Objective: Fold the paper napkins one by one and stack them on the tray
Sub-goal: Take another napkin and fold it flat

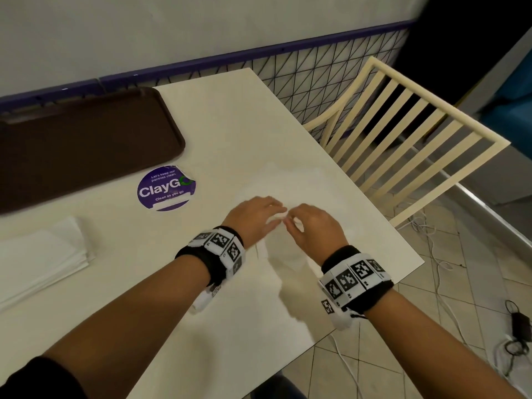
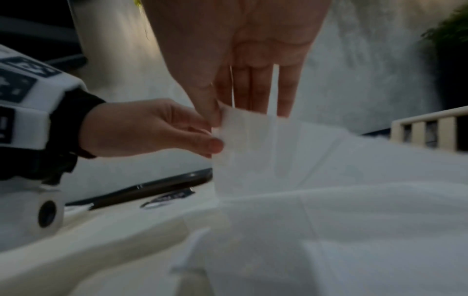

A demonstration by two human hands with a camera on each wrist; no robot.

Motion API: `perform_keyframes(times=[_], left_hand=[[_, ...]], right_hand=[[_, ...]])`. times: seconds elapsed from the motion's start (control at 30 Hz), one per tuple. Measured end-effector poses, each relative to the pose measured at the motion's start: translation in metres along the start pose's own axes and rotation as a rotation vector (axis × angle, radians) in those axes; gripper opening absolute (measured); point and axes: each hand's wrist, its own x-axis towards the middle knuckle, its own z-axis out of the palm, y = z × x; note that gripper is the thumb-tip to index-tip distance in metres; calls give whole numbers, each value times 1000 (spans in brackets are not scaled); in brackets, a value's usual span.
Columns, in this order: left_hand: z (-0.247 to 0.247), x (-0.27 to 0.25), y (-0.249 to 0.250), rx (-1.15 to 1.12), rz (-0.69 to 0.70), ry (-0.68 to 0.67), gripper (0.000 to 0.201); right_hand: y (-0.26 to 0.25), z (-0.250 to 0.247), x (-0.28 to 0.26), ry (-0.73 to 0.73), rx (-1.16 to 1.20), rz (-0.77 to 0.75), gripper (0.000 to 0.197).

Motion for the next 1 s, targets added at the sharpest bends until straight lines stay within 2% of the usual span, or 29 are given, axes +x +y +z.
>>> perform_keyframes(times=[0.07,0.13,0.2,0.27,0.33,0.37,0.43,0.5,0.57,0.63,0.77,0.93,1.0], left_hand=[[-13,-6,-8,-116,14,142,29],[-25,-23,-22,-245,-31,199,25],[-36,-49,-38,-333,-135,181,20],[-41,-81,-53,-341,-249,117,20],[-43,-114,-64,-334,-365,67,15],[-43,-130,-69,-326,-423,62,17],[-43,-158,-78,-335,-572,73,35],[-44,-187,-86,-375,-688,74,32],[-44,-209,-89,-424,-771,48,15],[-45,-228,-89,-473,-845,24,20],[-41,-253,-89,-612,-974,90,11],[-41,-264,-93,-934,-1088,219,31],[-39,-263,-96,-1023,-1116,240,28]], right_hand=[[-15,-4,8,133,44,-54,24],[-29,-1,14,94,128,-76,23],[-38,10,15,-89,161,-33,32],[-45,24,17,-292,106,-55,40],[-58,37,18,-411,72,-87,35],[-66,42,19,-465,65,-104,33],[-82,49,21,-596,49,-135,35],[-99,55,22,-710,50,-171,34],[-111,58,22,-788,73,-198,29],[-122,62,23,-876,27,-232,29],[-129,67,28,-997,30,-220,29],[-127,68,43,-1088,160,-111,26],[-126,70,50,-1087,320,-23,17]])
